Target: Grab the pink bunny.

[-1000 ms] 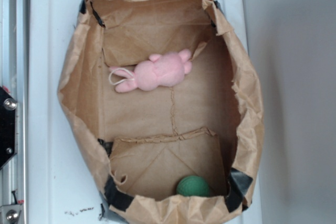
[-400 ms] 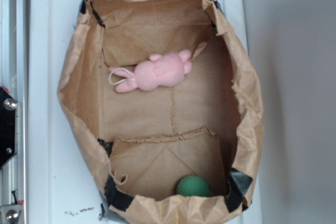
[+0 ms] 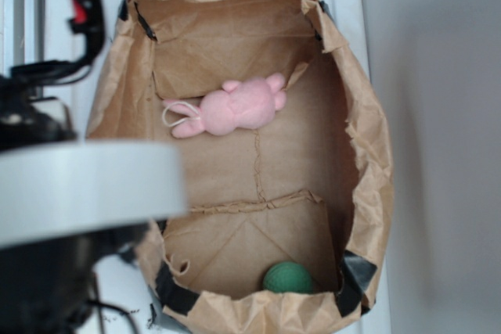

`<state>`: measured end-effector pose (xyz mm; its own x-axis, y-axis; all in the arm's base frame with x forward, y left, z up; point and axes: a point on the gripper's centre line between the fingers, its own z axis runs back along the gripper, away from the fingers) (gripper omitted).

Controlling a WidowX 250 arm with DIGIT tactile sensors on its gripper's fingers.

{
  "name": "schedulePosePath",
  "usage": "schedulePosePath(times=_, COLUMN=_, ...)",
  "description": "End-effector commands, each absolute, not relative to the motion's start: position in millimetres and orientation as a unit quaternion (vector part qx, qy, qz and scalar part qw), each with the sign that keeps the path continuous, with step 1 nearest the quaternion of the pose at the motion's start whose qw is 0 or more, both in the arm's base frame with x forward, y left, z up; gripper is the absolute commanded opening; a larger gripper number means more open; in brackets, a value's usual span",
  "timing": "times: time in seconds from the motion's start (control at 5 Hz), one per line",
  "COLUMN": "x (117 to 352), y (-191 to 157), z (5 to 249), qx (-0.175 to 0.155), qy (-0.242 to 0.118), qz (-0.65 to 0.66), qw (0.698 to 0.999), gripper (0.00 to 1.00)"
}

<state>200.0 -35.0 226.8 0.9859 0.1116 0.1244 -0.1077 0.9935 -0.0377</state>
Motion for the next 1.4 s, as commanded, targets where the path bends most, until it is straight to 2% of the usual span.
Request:
schedulePosePath(times=0.0, x=263.3, y=-5.7, z=216.1, qx=-0.004, qy=-0.077, qz=0.073, qw=0.994, gripper=1.00)
schedulePosePath(times=0.2, x=276.7, y=11.1, z=207.7, qx=0.002, qy=-0.078, qz=0.084, qw=0.993, gripper=1.00)
schedulePosePath(times=0.4, x=278.8, y=24.3, z=197.5, qx=0.011, qy=-0.077, qz=0.083, qw=0.993, gripper=1.00)
schedulePosePath(times=0.8, x=263.2, y=41.5, z=171.1, qx=0.019, qy=-0.068, qz=0.079, qw=0.994, gripper=1.00)
schedulePosePath(times=1.2, x=263.3, y=50.9, z=157.8, qx=0.031, qy=-0.067, qz=0.093, qw=0.993, gripper=1.00)
